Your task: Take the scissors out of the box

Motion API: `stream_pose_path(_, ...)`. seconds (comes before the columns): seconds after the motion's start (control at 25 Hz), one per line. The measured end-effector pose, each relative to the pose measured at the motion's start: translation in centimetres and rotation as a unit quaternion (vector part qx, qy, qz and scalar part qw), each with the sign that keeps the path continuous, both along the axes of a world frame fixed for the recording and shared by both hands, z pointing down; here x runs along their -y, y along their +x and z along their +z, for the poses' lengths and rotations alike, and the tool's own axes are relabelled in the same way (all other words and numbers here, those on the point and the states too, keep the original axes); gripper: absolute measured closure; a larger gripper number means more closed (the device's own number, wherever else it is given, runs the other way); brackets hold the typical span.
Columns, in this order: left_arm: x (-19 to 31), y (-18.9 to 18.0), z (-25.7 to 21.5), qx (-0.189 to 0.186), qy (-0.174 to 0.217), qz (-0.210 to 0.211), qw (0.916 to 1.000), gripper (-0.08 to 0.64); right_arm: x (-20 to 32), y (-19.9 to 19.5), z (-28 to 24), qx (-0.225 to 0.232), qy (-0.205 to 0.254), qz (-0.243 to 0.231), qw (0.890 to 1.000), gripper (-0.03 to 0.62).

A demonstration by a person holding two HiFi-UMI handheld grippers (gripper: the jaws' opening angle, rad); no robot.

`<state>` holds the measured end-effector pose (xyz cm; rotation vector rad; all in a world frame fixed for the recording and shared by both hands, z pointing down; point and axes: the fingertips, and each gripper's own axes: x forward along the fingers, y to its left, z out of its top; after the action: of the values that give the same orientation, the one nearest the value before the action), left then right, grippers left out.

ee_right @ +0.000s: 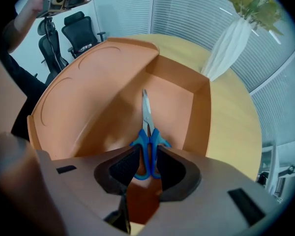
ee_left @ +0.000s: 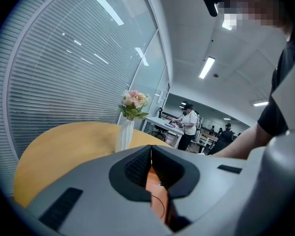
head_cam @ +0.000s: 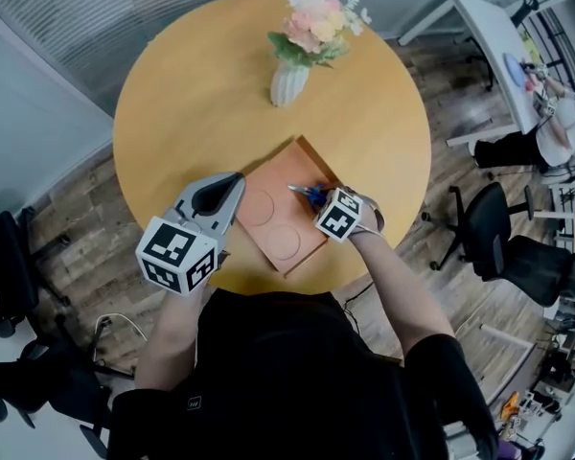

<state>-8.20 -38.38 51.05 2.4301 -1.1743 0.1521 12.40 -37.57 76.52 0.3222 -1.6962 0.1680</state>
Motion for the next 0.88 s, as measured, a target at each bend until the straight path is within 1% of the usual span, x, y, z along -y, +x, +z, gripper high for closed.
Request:
stream_pose_path(0.2, -0.7, -1.2, 0.5, 0.001, -0.005, -0.009, 0.9999, 0.546, 0.0, -0.2, 0.4, -0.005, -0.016, -0.004, 1.000, 0.483)
stream_pose_path(0.36, -0.9, -1.5, 0.9, -0.004, -0.009, -0.012, 0.9999, 0.546, 0.0, -0.1, 0.5, -0.007, -0.028, 0.008, 1.000, 0.488)
stream_pose_path(0.48, -1.1, -1.5, 0.7, -0.010, -0.008, -0.008, 0.9999, 0.546, 0.0, -0.2, 0.6, -0.008, -0.017, 0.007, 1.000, 0.489)
stream_pose_path(0.6, -1.3, -1.2, -0.4, -0.011, 0.002, 0.005, 0.9999, 0.546, 0.2, 0.0, 0.3, -0.002, -0.009, 0.034, 0.999, 0.491)
stream_pose_path(0.72, -1.6, -1.2, -1.7, -0.013, 0.014, 0.020, 0.9996, 0.546, -0.2, -0.3, -1.1, 0.003, -0.001, 0.047, 0.999, 0.492)
stream_pose_path(0.8, -1.7, -1.1, -2.5, -0.017, 0.022, 0.029, 0.9992, 0.546, -0.4, -0.6, -2.3, 0.003, 0.009, 0.047, 0.999, 0.494)
stream_pose_path(0.88, -1.9, -0.8, -3.3, -0.022, 0.029, 0.041, 0.9985, 0.546, -0.5, -0.5, -3.5, 0.006, 0.022, 0.057, 0.998, 0.494)
